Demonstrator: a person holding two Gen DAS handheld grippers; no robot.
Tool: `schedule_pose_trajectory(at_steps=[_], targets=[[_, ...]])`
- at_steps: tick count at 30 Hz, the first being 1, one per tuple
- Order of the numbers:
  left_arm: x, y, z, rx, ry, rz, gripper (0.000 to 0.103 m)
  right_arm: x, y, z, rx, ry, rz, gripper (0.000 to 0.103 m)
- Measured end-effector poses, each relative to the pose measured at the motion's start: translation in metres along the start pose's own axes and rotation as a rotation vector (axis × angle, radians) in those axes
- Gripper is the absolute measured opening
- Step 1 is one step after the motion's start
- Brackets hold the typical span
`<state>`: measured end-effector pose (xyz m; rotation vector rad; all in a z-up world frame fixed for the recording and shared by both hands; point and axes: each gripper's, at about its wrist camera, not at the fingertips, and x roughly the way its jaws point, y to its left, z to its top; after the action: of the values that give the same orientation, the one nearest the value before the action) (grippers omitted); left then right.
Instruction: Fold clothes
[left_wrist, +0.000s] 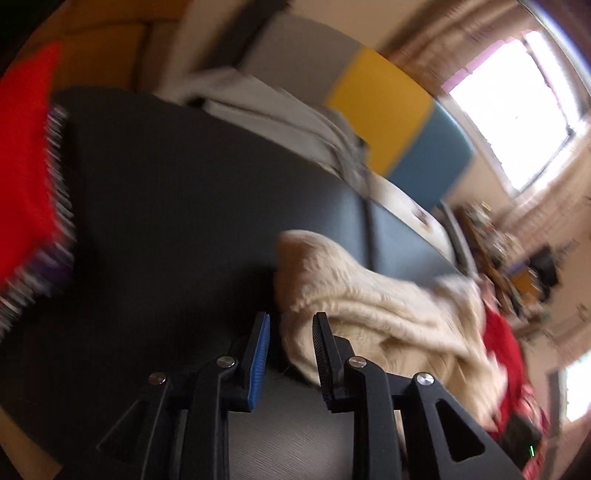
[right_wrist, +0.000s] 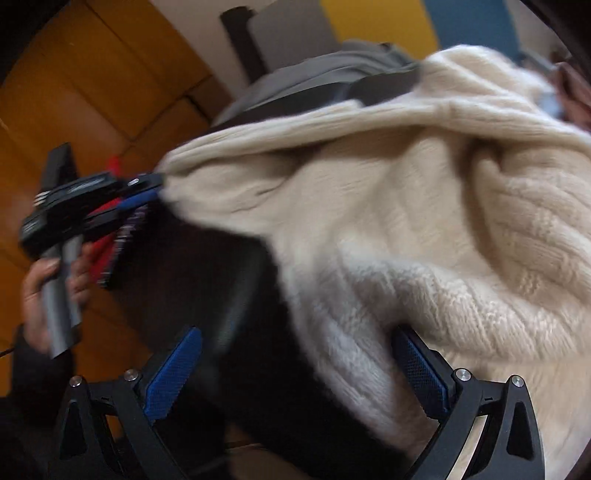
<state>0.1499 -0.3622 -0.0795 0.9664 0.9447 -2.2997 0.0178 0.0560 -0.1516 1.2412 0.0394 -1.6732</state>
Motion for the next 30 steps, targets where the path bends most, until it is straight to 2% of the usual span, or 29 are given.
schedule_pose_trajectory(at_steps=[3, 5, 6, 8, 9, 12, 13, 16, 18, 22, 24, 26, 30], targets=[[-0.017, 0.016, 0.008, -0.022, -0.047, 0.061, 0.025, 0.006, 0.011, -0.001, 0.015, 0.01, 0.125, 0.103], [-0.025, 0.027, 0.002, -0.009, -0.049, 0.06, 0.026, 0.003, 0.012, 0.005, 0.001, -0.007, 0.156, 0.103], [-0.028, 0.033, -0.002, 0.001, -0.046, 0.055, 0.026, 0.0, 0.013, 0.003, -0.028, -0.019, 0.135, 0.103], [-0.027, 0.037, -0.019, 0.035, -0.017, 0.031, 0.026, -0.015, 0.018, 0.003, -0.106, -0.065, 0.035, 0.101], [-0.027, 0.04, -0.031, 0.049, 0.004, -0.001, 0.026, -0.025, 0.021, 0.007, -0.161, -0.106, -0.045, 0.098], [-0.017, 0.036, -0.054, 0.048, 0.055, -0.076, 0.026, -0.042, 0.039, 0.027, -0.405, -0.25, -0.383, 0.094], [-0.013, 0.034, -0.061, 0.048, 0.07, -0.093, 0.026, -0.041, 0.044, 0.036, -0.486, -0.266, -0.464, 0.093], [-0.002, 0.026, -0.076, 0.056, 0.111, -0.115, 0.026, -0.016, 0.053, 0.066, -0.647, -0.264, -0.603, 0.08], [0.001, 0.018, -0.078, 0.077, 0.119, -0.118, 0.026, 0.017, 0.054, 0.086, -0.753, -0.204, -0.687, 0.067], [0.008, 0.014, -0.077, 0.09, 0.13, -0.119, 0.027, 0.075, 0.061, 0.121, -0.858, -0.065, -0.708, 0.047], [0.014, 0.011, -0.071, 0.088, 0.138, -0.13, 0.027, 0.082, 0.069, 0.139, -0.839, -0.091, -0.676, 0.012], [0.018, 0.007, -0.065, 0.102, 0.133, -0.141, 0.027, 0.083, 0.076, 0.155, -0.805, -0.134, -0.638, 0.012], [0.03, -0.015, -0.052, 0.13, 0.132, -0.17, 0.027, 0.08, 0.08, 0.186, -0.768, -0.154, -0.62, 0.009]])
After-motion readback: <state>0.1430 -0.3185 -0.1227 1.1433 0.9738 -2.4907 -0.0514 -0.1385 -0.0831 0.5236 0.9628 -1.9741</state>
